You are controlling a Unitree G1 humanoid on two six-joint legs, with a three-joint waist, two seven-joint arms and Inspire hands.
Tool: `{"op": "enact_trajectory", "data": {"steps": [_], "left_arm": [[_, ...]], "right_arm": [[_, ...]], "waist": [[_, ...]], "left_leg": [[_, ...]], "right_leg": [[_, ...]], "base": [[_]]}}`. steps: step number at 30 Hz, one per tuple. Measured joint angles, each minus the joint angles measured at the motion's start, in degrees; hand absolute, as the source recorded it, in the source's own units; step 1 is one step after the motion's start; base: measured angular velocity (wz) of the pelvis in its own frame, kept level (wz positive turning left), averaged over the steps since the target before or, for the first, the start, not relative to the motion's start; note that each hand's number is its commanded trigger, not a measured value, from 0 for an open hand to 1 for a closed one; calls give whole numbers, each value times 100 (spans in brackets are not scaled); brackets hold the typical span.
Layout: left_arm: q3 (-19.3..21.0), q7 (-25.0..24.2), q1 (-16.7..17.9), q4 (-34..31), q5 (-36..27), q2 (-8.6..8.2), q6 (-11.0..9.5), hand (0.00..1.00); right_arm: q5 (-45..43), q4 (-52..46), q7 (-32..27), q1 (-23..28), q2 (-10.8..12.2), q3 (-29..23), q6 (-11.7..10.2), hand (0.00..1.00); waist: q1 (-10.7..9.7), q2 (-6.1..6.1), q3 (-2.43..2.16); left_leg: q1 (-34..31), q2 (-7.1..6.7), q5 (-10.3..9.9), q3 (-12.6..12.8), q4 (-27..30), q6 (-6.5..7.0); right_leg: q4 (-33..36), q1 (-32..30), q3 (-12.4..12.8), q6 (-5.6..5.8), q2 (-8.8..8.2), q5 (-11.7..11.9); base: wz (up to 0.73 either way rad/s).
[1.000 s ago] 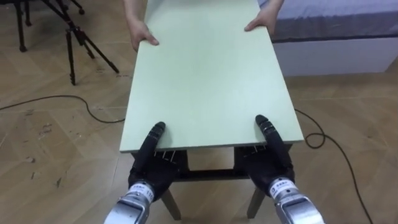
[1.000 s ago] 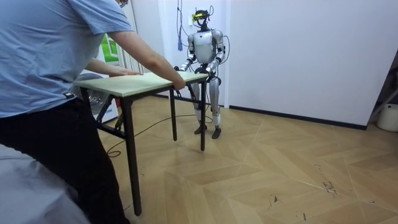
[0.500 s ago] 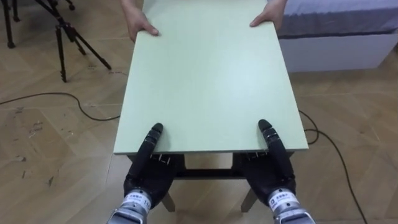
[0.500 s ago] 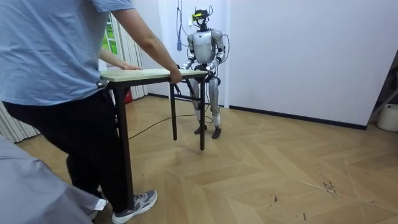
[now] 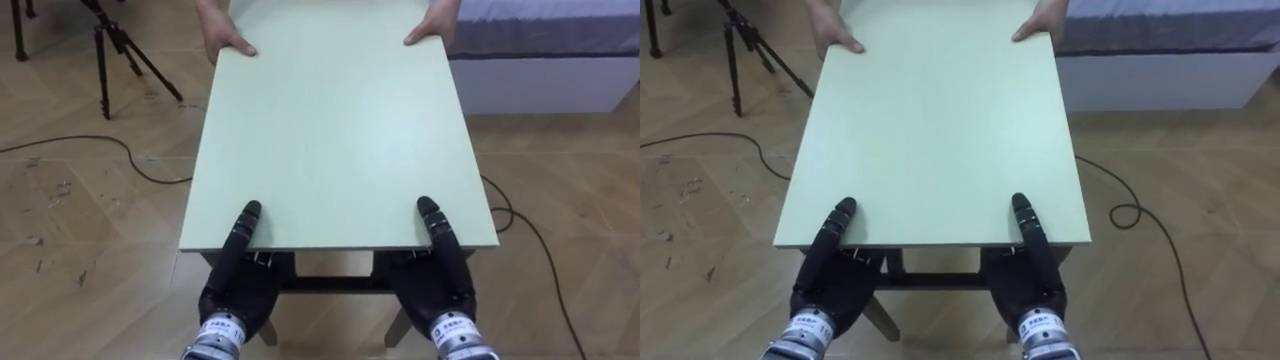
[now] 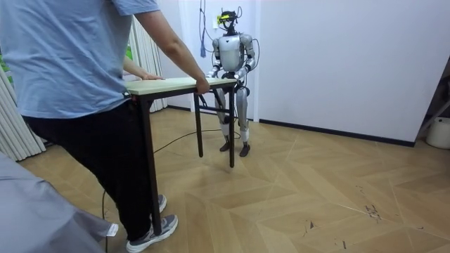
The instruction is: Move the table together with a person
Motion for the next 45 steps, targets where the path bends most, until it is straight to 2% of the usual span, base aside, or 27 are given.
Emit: {"op": "enact_trajectory", "data": {"steps": [4,7,8,12,15,17,18,19,20,22,23,24,27,29,30,31,32,33,34,35,39,40,41,42,43,44,45], "left_arm": [[-98,1,0,1,0,75,-142,100],[-102,-11,0,1,0,55,-140,100],[-104,-11,5,1,1,57,-138,100],[-90,-72,-5,0,12,85,-144,100],[-138,-82,-3,2,4,90,-145,100],[-104,-85,-3,5,-17,86,-145,100],[-108,-87,7,6,-43,79,-145,100],[-116,-122,100,8,-112,66,-146,100],[-116,-190,168,6,-151,61,-144,100],[-121,-240,162,4,-150,68,-137,100],[-128,-250,120,1,-151,69,-134,100],[-128,-248,38,2,-151,89,-133,100],[-92,-244,-19,3,-153,80,-141,100],[-84,-247,-238,54,-145,72,-156,100],[-92,-247,-320,84,-152,72,-158,100],[-116,-246,-461,158,-151,77,-177,100],[-185,-250,-635,312,-150,68,-241,100],[-208,-249,-722,481,-161,61,-263,100],[-215,-249,-731,539,-185,59,-262,100],[-222,-250,-714,624,-232,56,-252,100],[-227,-303,-499,714,-274,58,-206,100],[-230,-342,-435,712,-284,55,-168,100],[-233,-358,-375,695,-334,43,-144,100],[-248,-360,-364,695,-343,51,-143,100],[-284,-357,-367,711,-347,70,-130,100],[-348,-354,-365,710,-345,88,-123,100],[-374,-355,-368,708,-338,99,-120,100]], "right_arm": [[130,-13,0,0,-114,144,-122,100],[159,-53,0,-1,-125,148,-130,100],[188,-53,0,1,-175,155,-120,100],[263,-54,51,1,-180,147,-80,100],[291,-53,61,2,-216,155,-83,100],[284,-66,87,22,-217,155,-82,100],[284,-68,89,23,-216,159,-79,100],[287,-68,88,43,-243,165,-25,100],[276,-70,107,59,-262,168,7,100],[278,-79,192,61,-305,168,1,100],[276,-109,209,46,-320,168,-34,100],[279,-130,209,-5,-317,164,-54,100],[244,-136,208,-94,-313,159,-38,100],[233,-137,217,-276,-349,98,-41,100],[237,-125,217,-321,-344,86,-35,100],[235,-110,219,-368,-339,8,-15,100],[191,-74,222,-386,-286,-94,42,100],[104,60,234,-416,-184,-205,107,100],[82,106,236,-415,-165,-260,147,100],[79,146,236,-376,-169,-286,219,100],[57,237,237,-205,-166,-343,418,100],[8,244,237,-182,-177,-357,474,100],[-52,243,237,-164,-183,-433,530,100],[-86,243,237,-165,-188,-472,576,100],[-112,239,237,-117,-165,-529,623,100],[-111,165,246,23,-141,-568,645,100],[-107,129,257,92,-128,-588,642,100]], "waist": [[1,-1,3],[-2,-5,5],[20,-7,7],[105,-19,1],[188,45,10],[201,52,10],[224,85,21],[309,196,-11],[318,307,-28],[150,388,12],[123,406,11],[102,405,20],[-132,437,14],[-144,521,55],[-130,543,56],[-140,542,53],[-136,517,56],[-139,457,46],[-156,450,41],[-146,433,44],[-173,290,-18],[-195,245,-20],[-240,230,-29],[-260,235,-29],[-356,243,-22],[-483,220,-33],[-496,190,-36]], "left_leg": [[-72,18,14,3,84,-21],[-185,44,6,22,185,-30],[-222,116,-37,33,311,-54],[-828,268,-206,-9,1365,-178],[-1365,444,-186,-278,2356,-212],[-1750,601,-22,-362,3016,-478],[-1825,673,-2,-360,3364,-490],[-1805,863,88,-347,4220,-446],[-1609,952,121,-359,4728,-455],[-1142,1033,185,-380,4635,-561],[-829,1008,120,-379,4275,-587],[-669,973,-243,-386,3868,-683],[-488,848,-700,-430,3157,-728],[-352,810,-1256,-523,2440,-694],[-329,817,-1378,-527,2245,-675],[-317,801,-1539,-494,1882,-581],[-338,736,-1625,-412,1672,-442],[-433,647,-1582,-307,1732,-326],[-465,594,-1555,-276,1752,-288],[-493,493,-1488,-214,1747,-205],[-483,103,-1169,-92,1547,50],[-521,-12,-1068,-32,1494,159],[-632,-104,-973,19,1502,274],[-692,-105,-923,97,1494,323],[-753,-83,-831,252,1482,391],[-785,-75,-727,357,1428,429],[-787,-76,-667,456,1370,447]], "right_leg": [[61,-99,12,-23,14,14],[104,-189,75,-35,41,21],[129,-192,99,-44,64,19],[517,-507,180,-168,172,-89],[476,-530,167,-329,365,-78],[487,-698,-9,-500,379,-112],[497,-705,-27,-543,419,-101],[534,-705,-145,-608,508,-109],[613,-697,-224,-664,608,-116],[882,-873,-422,-736,648,-149],[1061,-1062,-457,-746,649,-157],[1139,-1230,-506,-755,626,-126],[1083,-1431,-683,-749,517,48],[1205,-1833,-794,-792,435,200],[1225,-1927,-821,-799,435,256],[1243,-2096,-884,-799,394,378],[1273,-2218,-924,-776,299,481],[1262,-2266,-910,-745,170,595],[1233,-2262,-894,-717,119,656],[1150,-2216,-824,-665,50,800],[613,-2081,-581,-502,-147,1386],[442,-2077,-480,-428,-229,1603],[259,-2083,-350,-199,-296,1840],[251,-2110,-234,11,-327,1912],[836,-2215,-69,337,-474,1553],[1913,-2274,-21,352,-715,884],[2412,-2276,-9,354,-846,616]], "base": [[-3],[-4],[-7],[-11],[-9],[0],[-33],[-35],[-16],[37],[33],[12],[26],[9],[9],[21],[22],[15],[0],[-7],[-11],[-6],[0],[29],[66],[81],[67]]}}
